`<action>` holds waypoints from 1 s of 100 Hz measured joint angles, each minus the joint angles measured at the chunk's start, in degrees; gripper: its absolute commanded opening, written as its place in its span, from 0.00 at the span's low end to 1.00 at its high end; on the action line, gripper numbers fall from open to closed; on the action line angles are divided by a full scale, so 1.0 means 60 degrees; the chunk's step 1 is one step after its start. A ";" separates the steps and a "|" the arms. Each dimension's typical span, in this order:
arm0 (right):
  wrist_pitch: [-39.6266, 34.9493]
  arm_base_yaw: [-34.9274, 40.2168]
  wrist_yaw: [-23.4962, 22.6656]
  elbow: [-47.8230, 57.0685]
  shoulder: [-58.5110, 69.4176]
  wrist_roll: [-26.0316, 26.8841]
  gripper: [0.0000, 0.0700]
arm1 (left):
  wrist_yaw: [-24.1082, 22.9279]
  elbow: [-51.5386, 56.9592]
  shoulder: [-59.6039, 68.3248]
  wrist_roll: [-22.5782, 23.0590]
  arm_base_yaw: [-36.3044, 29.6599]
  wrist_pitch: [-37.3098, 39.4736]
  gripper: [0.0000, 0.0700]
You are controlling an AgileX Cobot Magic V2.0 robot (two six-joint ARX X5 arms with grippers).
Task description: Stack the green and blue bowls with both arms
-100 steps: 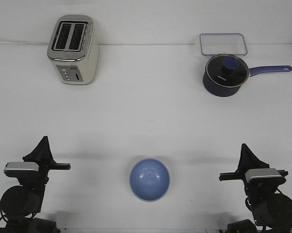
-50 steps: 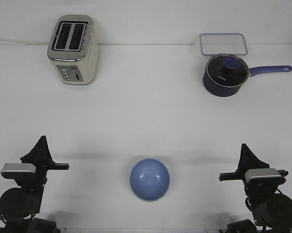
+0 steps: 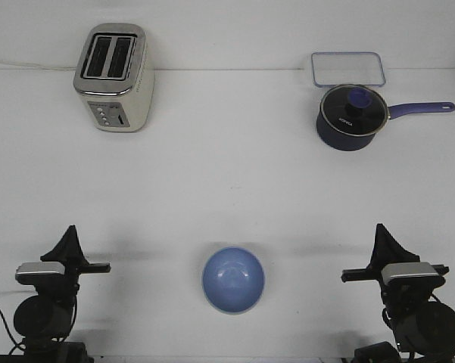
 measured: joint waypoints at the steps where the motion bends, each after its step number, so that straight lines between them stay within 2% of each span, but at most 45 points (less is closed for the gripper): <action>1: 0.0000 0.0000 0.0000 -0.0004 0.0000 0.0000 0.00 | 0.0062 -0.0098 -0.0051 0.0004 0.0025 0.0000 0.02; 9: 0.0000 0.0000 0.0000 -0.0004 0.0000 0.0000 0.00 | 0.0415 -0.0732 -0.0441 -0.0033 0.0204 0.0149 0.02; 18: 0.0000 0.0000 0.0000 -0.0004 0.0000 0.0000 0.00 | 0.0463 -0.1137 -0.0856 -0.0240 0.0433 0.0361 0.02; 34: 0.0000 0.0000 0.0000 -0.0004 0.0000 0.0000 0.00 | 0.0714 -0.1147 -0.0900 -0.0433 0.0554 0.0313 0.02; 100: 0.0000 0.0000 0.0000 -0.0004 0.0000 0.0000 0.00 | 0.0710 -0.1147 -0.0896 -0.0525 0.0532 0.0328 0.02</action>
